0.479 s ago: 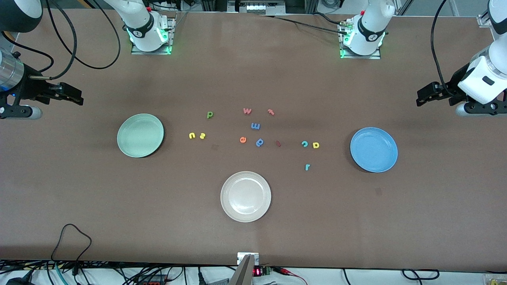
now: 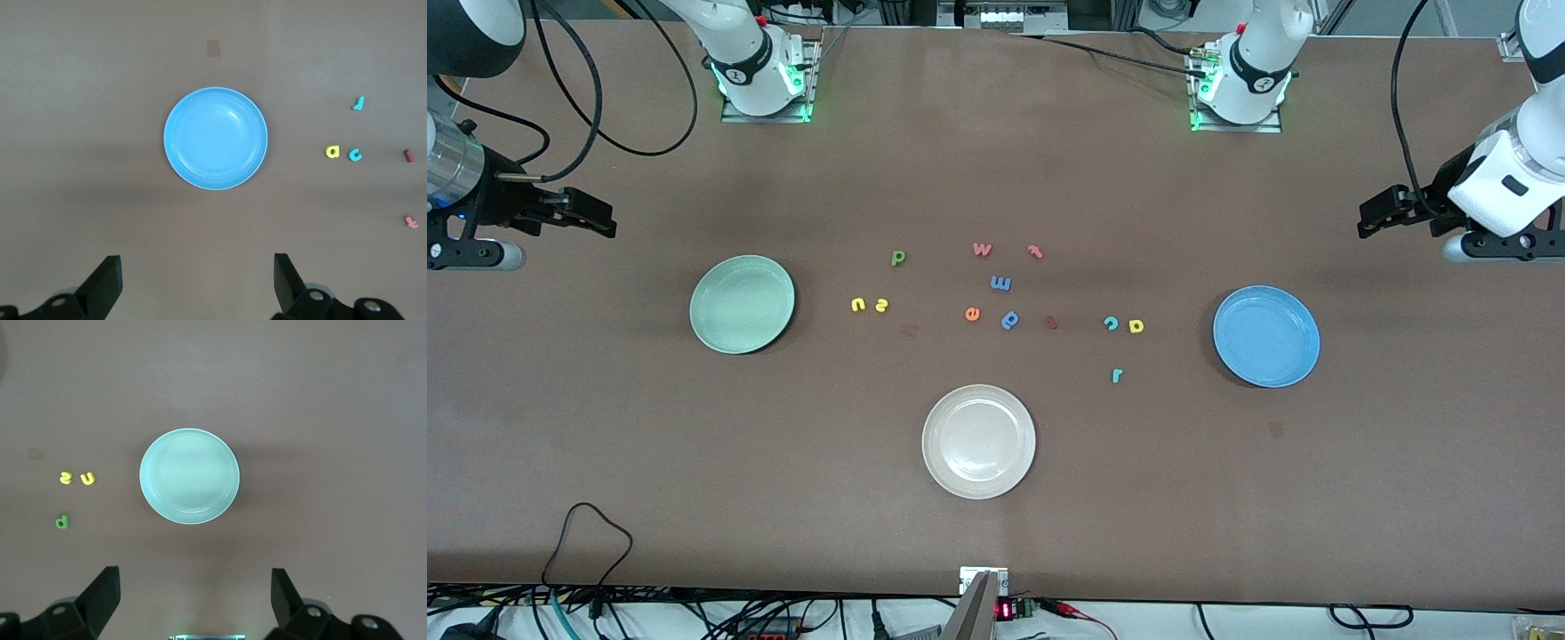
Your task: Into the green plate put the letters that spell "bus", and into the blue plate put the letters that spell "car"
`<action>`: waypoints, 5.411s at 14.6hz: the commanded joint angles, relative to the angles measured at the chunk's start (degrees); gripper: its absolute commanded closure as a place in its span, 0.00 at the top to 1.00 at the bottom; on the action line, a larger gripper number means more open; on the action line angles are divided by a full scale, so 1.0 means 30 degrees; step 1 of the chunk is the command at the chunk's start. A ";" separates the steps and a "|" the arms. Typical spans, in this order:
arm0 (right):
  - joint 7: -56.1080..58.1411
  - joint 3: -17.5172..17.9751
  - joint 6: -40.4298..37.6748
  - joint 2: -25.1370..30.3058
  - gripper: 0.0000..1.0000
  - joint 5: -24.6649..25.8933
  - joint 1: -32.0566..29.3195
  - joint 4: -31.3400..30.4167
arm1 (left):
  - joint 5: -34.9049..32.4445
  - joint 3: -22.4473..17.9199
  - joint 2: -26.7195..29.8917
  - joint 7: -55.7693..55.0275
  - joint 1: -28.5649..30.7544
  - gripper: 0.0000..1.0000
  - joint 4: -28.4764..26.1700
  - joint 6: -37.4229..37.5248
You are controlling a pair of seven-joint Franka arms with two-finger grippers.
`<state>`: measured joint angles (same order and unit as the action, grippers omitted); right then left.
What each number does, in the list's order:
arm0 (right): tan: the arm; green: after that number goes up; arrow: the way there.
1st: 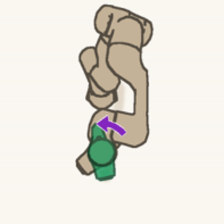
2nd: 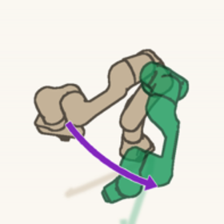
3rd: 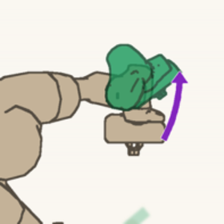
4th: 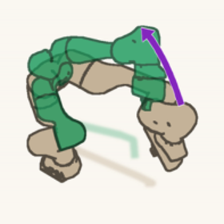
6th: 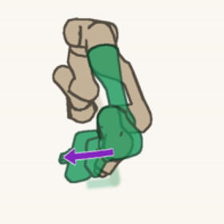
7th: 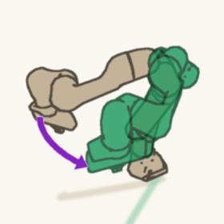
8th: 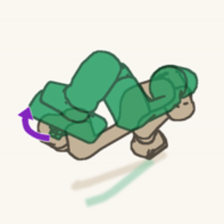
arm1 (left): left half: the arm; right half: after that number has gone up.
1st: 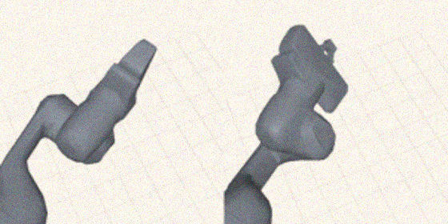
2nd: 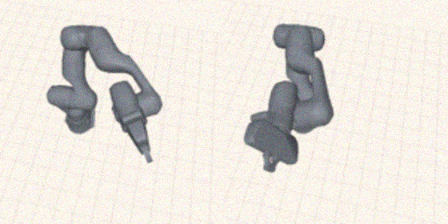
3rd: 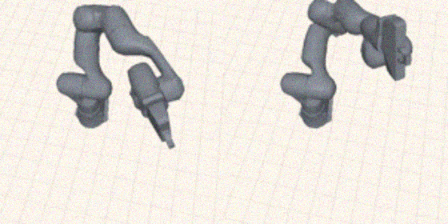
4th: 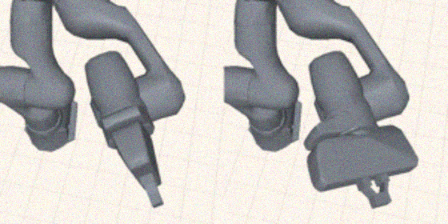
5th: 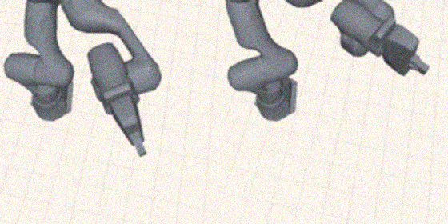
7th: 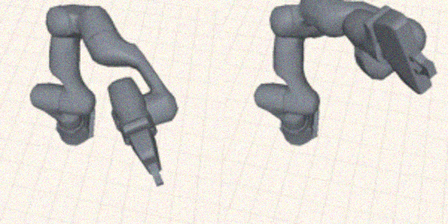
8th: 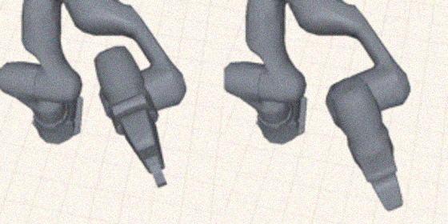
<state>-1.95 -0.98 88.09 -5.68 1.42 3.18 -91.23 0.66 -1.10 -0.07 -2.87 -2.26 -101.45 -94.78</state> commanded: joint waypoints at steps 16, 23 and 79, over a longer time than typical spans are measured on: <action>-0.3072 0.0006 1.6098 -0.5981 1.00 -0.0883 0.6732 -0.8557 | 0.0454 0.2096 -1.4535 -0.2179 -0.4960 0.51 0.6775 -0.8626; -0.3072 0.0006 1.6984 -0.7100 0.67 -0.1647 0.7465 -0.8351 | 0.0397 0.2096 -1.5972 -0.3232 -0.5692 0.49 0.6775 -1.0503; -0.0017 -0.0141 1.3819 -0.5254 0.99 -0.1617 0.2420 -0.8236 | -0.0277 0.3092 -1.2692 -0.5429 -0.4285 0.41 0.2117 -0.7309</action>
<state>1.44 -1.57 129.38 -22.52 -2.47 7.39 -116.42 -0.11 8.46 -37.95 -16.90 -13.50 -94.83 -114.59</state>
